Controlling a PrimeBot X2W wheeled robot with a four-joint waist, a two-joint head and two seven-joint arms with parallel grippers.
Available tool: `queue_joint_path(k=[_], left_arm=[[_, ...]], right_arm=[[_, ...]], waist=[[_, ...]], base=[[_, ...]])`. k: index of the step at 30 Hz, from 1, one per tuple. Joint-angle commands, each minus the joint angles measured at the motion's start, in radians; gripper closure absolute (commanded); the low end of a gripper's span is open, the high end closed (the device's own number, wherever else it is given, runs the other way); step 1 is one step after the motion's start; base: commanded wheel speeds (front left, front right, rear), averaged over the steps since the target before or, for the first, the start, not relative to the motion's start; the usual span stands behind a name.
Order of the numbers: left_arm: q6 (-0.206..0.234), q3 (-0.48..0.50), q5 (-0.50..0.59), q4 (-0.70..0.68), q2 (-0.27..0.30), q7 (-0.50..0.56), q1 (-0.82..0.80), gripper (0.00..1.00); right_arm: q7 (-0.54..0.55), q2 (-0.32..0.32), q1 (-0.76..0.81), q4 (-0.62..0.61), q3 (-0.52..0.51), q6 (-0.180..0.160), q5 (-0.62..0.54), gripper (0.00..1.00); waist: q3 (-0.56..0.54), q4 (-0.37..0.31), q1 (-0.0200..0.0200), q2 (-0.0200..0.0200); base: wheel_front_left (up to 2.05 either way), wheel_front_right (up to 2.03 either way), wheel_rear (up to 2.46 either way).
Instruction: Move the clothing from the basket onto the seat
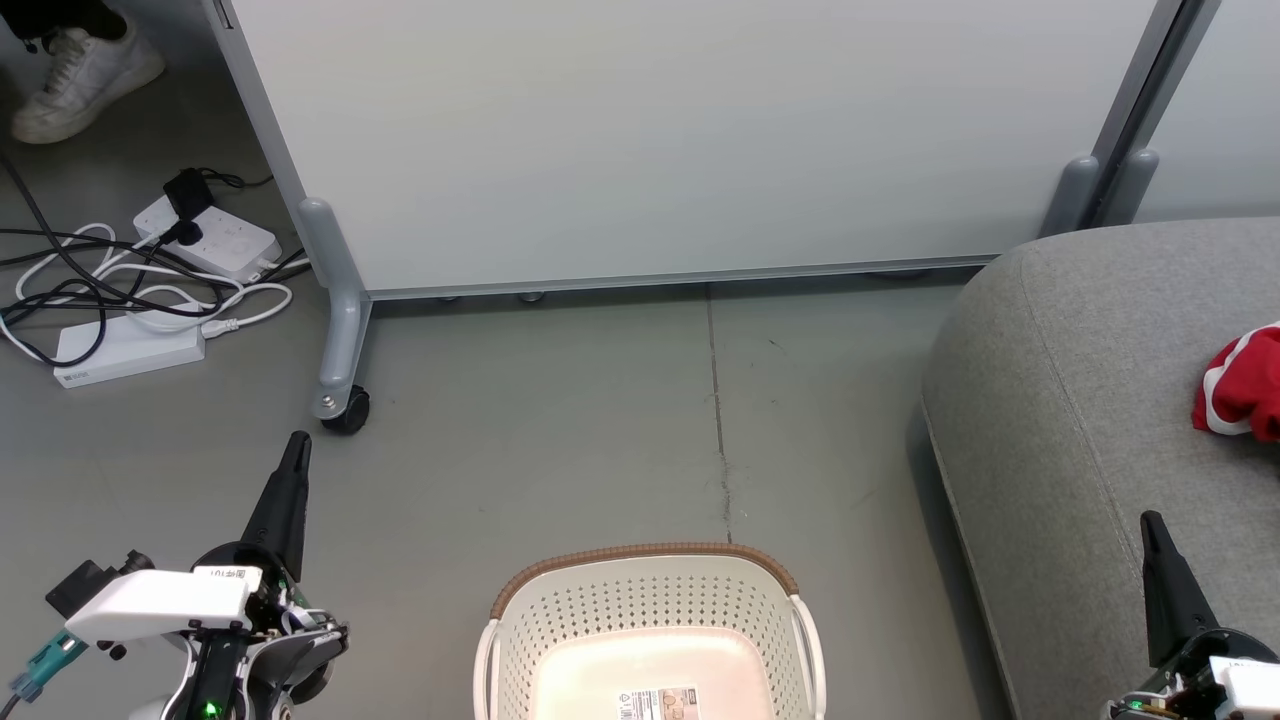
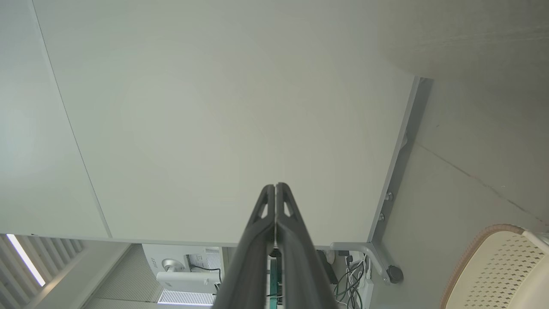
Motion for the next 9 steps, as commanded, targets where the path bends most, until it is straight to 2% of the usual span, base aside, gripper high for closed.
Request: queue_joint_path(k=[1,9], left_arm=[[-0.003,0.004,0.003,-0.002,0.001,0.003,-0.014,1.0],[-0.003,0.006,0.005,-0.001,0.0,0.005,-0.014,1.0]], right_arm=[[-0.003,-0.006,-0.01,-0.002,0.001,0.003,0.006,1.0],[-0.005,-0.007,-0.01,-0.002,0.003,0.003,0.008,1.0]], waist=[[0.0,0.0,0.0,0.0],[0.0,0.0,0.0,0.0]], base=[[0.0,0.0,0.0],[0.0,0.0,0.0]])
